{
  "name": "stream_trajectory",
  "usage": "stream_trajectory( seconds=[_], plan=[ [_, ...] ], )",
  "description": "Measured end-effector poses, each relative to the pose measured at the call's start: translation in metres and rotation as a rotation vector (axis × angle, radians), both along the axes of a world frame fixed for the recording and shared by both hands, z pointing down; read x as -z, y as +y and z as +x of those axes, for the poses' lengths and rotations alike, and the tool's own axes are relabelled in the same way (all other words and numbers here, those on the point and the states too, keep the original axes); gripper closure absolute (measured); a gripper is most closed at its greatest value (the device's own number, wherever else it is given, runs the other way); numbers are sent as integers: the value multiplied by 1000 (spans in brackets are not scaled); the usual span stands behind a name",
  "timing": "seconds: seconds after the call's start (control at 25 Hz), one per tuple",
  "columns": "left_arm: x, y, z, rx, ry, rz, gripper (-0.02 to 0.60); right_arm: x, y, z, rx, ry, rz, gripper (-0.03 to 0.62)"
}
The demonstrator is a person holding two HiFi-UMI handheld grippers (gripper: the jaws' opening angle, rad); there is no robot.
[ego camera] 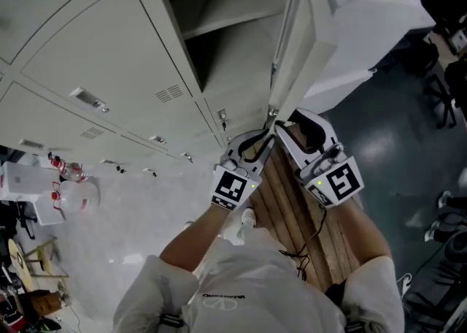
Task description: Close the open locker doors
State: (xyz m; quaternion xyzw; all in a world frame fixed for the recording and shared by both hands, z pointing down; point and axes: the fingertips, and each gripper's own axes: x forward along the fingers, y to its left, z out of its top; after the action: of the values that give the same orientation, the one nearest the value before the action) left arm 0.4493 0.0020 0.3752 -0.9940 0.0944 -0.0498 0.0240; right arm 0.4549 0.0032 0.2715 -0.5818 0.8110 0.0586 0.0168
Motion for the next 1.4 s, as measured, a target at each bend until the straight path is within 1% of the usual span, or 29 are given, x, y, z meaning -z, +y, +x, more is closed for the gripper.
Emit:
stream_trajectory(
  seconds=[0.28,0.4,0.52,0.64,0.76,0.84,1.04,1.4],
  plan=[
    [1,-18,-19,19,13,-4,529,2,-21,-19,37,-18,-1,445],
    [1,-31,-30,35,17,-7,522,2,-33,-29,50,-9,-5,453],
    [5,-45,-46,81,20,11,532,1,-45,-38,45,-7,-14,461],
    [9,-59,-65,147,38,23,532,1,-58,-45,38,-16,-34,465],
    [11,-73,-85,219,61,11,532,1,-71,-52,37,-21,-60,470],
    [11,-81,-95,253,71,-4,534,1,-79,-56,34,-19,-75,471],
    [19,-91,-111,299,97,-6,549,1,-96,-63,23,-15,-113,474],
    [39,-111,-128,364,147,-8,566,2,-132,-75,2,-5,-106,477]
  ],
)
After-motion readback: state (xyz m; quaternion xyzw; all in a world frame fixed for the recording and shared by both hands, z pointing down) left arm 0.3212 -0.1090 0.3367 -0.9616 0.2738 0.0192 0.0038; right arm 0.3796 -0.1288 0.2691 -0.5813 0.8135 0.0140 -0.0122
